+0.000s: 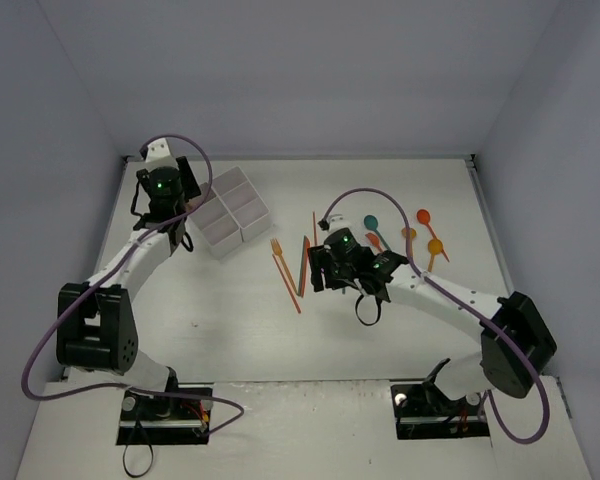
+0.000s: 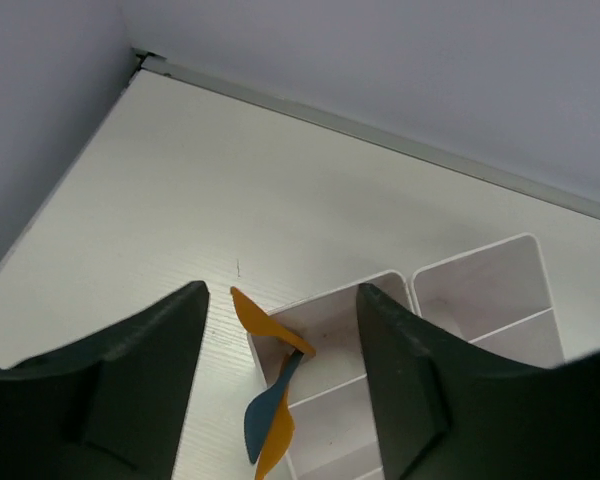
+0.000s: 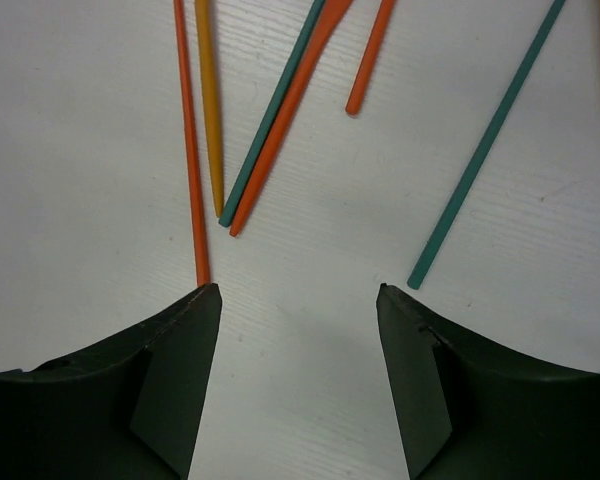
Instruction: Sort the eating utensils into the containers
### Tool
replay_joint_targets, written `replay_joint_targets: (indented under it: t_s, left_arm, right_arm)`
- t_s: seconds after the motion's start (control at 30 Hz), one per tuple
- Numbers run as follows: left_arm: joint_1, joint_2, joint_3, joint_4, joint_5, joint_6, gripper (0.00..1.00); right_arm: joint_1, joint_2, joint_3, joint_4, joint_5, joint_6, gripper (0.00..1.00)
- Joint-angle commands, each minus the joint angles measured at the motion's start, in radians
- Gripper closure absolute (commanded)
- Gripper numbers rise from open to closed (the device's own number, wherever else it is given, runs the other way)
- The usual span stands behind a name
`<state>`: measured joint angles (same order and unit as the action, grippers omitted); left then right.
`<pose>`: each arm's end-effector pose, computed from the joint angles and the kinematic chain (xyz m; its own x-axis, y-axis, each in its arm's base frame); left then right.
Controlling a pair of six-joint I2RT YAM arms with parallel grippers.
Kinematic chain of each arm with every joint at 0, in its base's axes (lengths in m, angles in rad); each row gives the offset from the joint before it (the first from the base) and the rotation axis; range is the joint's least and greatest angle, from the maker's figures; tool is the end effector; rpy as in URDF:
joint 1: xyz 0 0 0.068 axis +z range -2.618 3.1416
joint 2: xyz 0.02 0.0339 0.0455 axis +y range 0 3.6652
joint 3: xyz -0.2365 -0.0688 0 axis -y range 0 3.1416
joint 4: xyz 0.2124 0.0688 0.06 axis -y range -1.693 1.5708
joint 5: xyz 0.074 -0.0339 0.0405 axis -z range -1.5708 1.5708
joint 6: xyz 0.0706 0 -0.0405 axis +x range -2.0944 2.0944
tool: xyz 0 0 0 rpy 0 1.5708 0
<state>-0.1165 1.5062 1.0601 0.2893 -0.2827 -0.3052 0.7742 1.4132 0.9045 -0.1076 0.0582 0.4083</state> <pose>0.3621 -0.0226 0.2899 -0.0992 -0.2789 -0.9552 -0.2012 0.9457 -0.2553 0.2285 0.2177 0.2125 -0.6430 -0.0743 -0.7623 -0.4453 0.8460 0.2931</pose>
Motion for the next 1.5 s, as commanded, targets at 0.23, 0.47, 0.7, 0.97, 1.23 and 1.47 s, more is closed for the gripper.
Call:
replay_joint_targets:
  t_s: [0.23,0.47,0.7,0.97,1.23,1.47]
  left_arm:
    - [0.006,-0.265,0.233,-0.478,0.062,0.033,0.27]
    - [0.005,-0.414,0.198,-0.667,0.173,-0.014,0.27]
    - [0.006,-0.503,0.163,-0.749,0.199,-0.032,0.27]
    - [0.005,-0.538,0.166,-0.786,0.202,-0.026,0.27]
    - [0.005,-0.534,0.163,-0.789,0.222,-0.038,0.27]
    - [0.005,-0.532,0.161,-0.796,0.232,-0.044,0.27]
  right_arm:
    - [0.008,0.227,0.120,0.046,0.082,0.136,0.41]
    - [0.016,0.307,0.122,0.047,0.071,0.165,0.41]
    - [0.019,0.349,0.132,0.048,0.065,0.184,0.42]
    - [0.017,0.313,0.134,0.047,0.102,0.202,0.43]
    - [0.017,0.353,0.168,0.047,0.111,0.214,0.44]
    - [0.017,0.350,0.174,0.043,0.159,0.227,0.44]
